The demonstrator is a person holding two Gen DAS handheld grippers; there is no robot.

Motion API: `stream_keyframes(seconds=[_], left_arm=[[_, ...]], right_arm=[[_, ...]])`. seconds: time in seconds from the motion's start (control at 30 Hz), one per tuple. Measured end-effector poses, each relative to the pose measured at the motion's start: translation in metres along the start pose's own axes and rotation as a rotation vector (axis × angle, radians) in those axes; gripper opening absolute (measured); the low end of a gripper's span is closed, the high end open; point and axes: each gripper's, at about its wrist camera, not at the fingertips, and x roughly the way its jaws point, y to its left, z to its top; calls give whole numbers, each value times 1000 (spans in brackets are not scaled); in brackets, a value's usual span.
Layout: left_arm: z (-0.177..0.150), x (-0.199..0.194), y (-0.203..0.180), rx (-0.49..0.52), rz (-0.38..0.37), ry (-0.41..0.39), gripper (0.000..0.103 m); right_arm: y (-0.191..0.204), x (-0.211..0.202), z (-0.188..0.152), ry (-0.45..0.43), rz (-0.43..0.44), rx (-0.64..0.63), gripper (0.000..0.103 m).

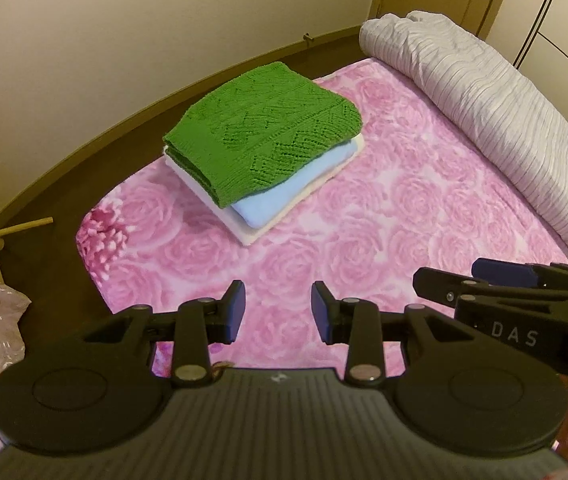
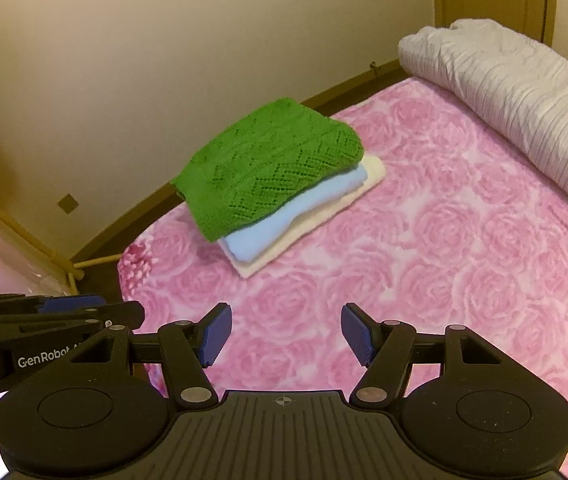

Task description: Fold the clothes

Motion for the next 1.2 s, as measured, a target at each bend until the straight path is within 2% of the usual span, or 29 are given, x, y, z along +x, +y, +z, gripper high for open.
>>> stream_keyframes(seconds=[0.63,1.03,1.2], left_arm=[[13,36,8,-26,38,43,32],[19,33,13,-51,68,-34,32],[20,30,14,-52,69,-37,32]], right_arm=[[-4,38,28,53,20,11,65],[1,47,36,61,33,5,64],[3,46,37,54,29,7,65]])
